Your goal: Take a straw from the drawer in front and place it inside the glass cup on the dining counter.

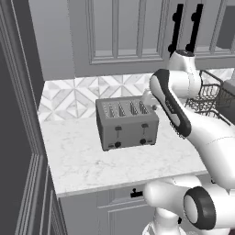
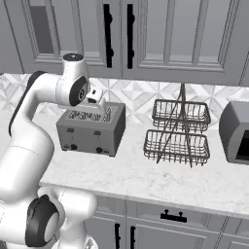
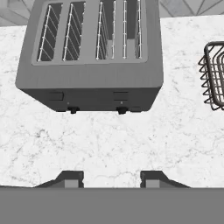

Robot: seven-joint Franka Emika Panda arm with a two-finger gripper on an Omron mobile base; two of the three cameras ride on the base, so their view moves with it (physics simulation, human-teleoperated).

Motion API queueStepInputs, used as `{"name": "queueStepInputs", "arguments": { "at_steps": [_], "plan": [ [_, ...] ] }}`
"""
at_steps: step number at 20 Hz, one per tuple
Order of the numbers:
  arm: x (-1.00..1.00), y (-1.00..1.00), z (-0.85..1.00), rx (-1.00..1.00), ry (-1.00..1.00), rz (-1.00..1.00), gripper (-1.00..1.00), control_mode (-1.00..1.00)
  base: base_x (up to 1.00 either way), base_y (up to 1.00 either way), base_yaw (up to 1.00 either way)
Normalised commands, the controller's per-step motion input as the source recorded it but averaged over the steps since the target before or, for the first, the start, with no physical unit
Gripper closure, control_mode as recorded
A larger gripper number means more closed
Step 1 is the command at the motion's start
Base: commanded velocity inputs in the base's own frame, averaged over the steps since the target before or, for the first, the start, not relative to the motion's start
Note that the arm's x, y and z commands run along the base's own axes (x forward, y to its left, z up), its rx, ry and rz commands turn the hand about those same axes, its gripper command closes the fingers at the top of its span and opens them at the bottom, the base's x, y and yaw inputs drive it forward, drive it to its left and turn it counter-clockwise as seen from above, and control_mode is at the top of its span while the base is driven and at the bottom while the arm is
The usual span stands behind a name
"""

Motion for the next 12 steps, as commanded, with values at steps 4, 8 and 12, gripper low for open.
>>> {"name": "queueStepInputs", "arguments": {
  "at_steps": [4, 8, 12],
  "plan": [
    [0.0, 0.0, 0.0, 0.0, 0.0, 0.0, -1.0, 1.0, -0.02, 0.0, 0.0],
    [0.0, 0.0, 0.0, 0.0, 0.0, 0.0, -1.0, 1.0, -0.8, 0.0, 0.0],
    [0.0, 0.0, 0.0, 0.0, 0.0, 0.0, -1.0, 1.0, -0.52, -0.37, 0.05]
  ]
}}
